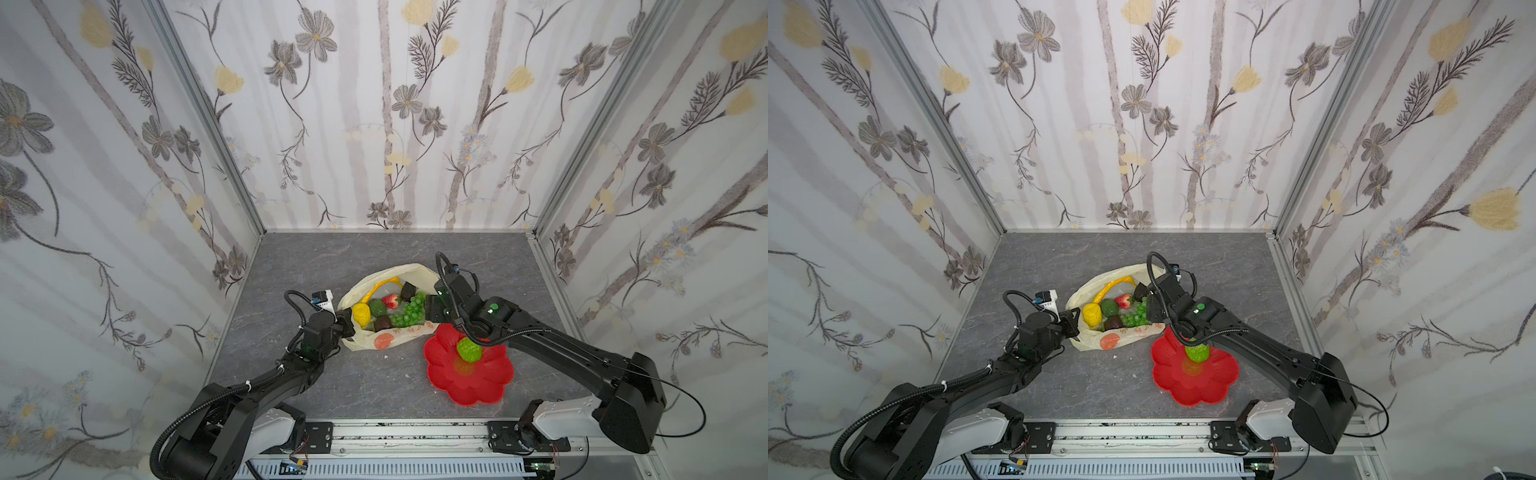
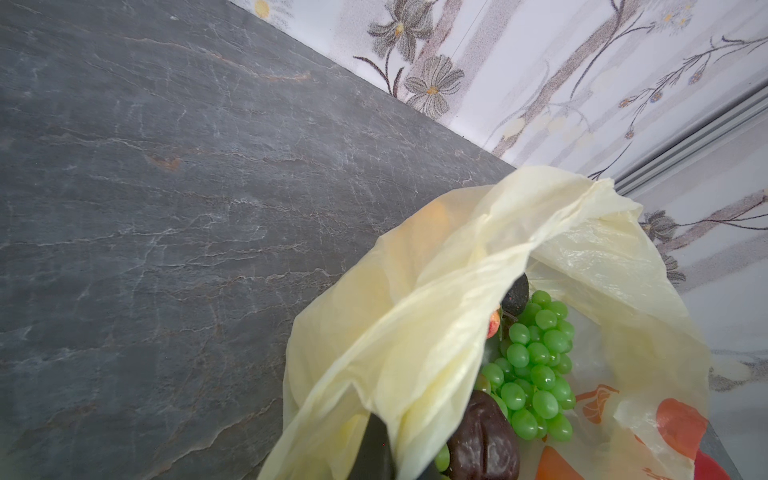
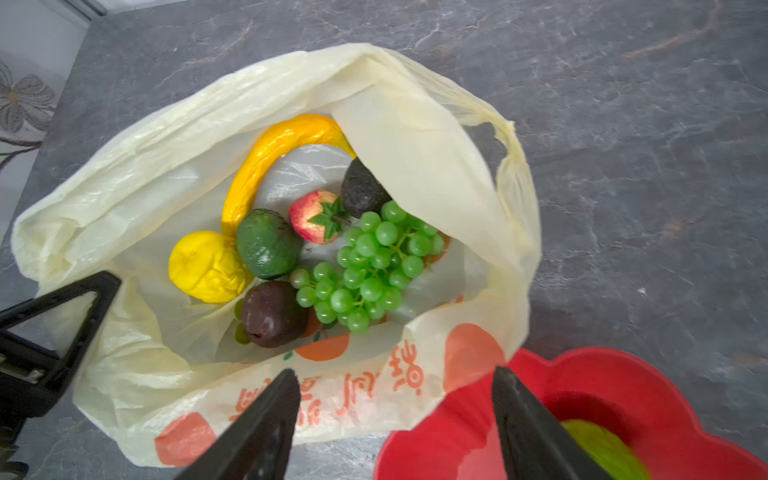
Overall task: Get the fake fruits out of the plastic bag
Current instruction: 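Move the right gripper back over the bag opening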
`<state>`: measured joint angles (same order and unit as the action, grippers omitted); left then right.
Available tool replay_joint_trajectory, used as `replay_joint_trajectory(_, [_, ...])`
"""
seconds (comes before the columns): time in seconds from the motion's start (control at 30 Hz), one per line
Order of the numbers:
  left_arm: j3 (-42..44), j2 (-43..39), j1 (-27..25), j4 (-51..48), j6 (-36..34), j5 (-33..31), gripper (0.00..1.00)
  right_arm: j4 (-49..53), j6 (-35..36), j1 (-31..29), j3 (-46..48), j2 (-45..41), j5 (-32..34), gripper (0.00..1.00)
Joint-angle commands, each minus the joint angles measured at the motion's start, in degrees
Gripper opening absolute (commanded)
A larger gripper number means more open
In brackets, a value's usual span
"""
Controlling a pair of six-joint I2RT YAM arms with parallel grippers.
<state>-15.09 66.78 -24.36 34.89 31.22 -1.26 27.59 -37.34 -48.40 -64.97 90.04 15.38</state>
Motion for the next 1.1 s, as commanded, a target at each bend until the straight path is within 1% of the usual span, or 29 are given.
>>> replay_joint_trajectory(0.0, [-0.51,0.90,0.10,0.29,-0.44,-0.40,0.00,-3.28,1.98,-1.56,-4.77,5.76,-3.44,0.74])
replay_joint_trajectory(0.13, [-1.25,2.51,0.10,-0.31,-0.26,0.27,0.00,-5.20,3.24,-2.61,-10.83,13.89,-8.04,0.72])
replay_joint_trajectory(0.2, [-1.39,2.82,0.10,-0.39,-0.21,0.28,0.00,-4.92,4.25,-2.66,-14.53,19.13,-12.01,0.69])
replay_joint_trajectory(0.3, [-1.43,3.00,0.10,-0.35,-0.25,0.31,0.00,-3.55,5.00,-2.88,-19.08,25.08,-13.54,0.66])
replay_joint_trajectory(0.43, [-1.43,3.18,0.19,-0.43,-0.24,0.18,0.00,-4.49,5.54,-2.81,-21.48,29.15,-15.13,0.65])
replay_joint_trajectory(0.63, [-1.61,3.62,0.24,-0.36,-0.03,0.46,0.00,-4.00,6.11,-2.27,-24.39,33.78,-14.83,0.62])
replay_joint_trajectory(0.83, [-1.61,3.87,0.19,-0.35,-0.02,0.32,0.00,-4.39,5.97,-1.27,-25.54,36.61,-14.67,0.60])
replay_joint_trajectory(1.07, [-1.79,3.99,0.15,-0.35,-0.11,0.47,0.00,-4.39,6.68,-0.75,-27.90,39.83,-16.07,0.58])
